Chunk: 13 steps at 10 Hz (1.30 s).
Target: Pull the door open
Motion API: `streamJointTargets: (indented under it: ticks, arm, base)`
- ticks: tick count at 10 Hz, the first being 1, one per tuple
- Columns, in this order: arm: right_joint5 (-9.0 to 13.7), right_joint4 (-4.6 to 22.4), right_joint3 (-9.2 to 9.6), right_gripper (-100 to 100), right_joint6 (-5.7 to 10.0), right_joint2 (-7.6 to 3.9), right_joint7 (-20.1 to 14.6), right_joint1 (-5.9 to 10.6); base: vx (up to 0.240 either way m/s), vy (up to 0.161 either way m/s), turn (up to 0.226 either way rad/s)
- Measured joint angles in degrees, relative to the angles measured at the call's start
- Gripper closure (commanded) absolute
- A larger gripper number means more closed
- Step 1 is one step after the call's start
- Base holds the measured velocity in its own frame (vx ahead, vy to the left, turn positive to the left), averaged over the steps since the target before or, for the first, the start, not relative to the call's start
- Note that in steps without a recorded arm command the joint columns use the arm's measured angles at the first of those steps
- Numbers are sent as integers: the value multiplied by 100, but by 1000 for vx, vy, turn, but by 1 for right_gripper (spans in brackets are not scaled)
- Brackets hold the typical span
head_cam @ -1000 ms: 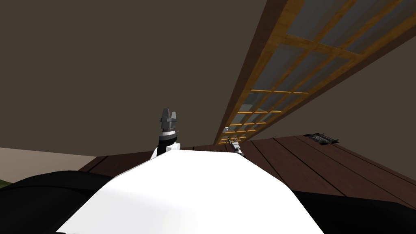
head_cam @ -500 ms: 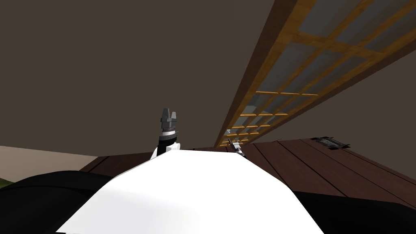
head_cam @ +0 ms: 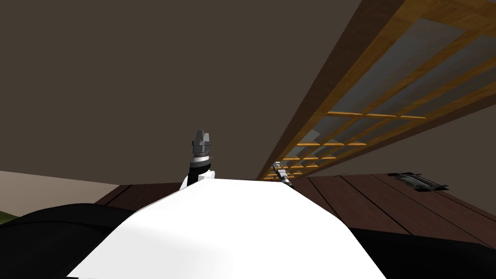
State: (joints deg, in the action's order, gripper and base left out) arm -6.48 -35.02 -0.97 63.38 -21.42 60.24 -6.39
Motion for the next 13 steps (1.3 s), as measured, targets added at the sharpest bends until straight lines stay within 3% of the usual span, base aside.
streamJointTargets:
  ticks: [6,13]
  arm:
    - [4,-5,-8,100,-6,-9,7,17]
    - [223,-21,39,100,-71,4,-690,58]
  base:
    - [-11,-5,11]
    - [-50,-21,66]
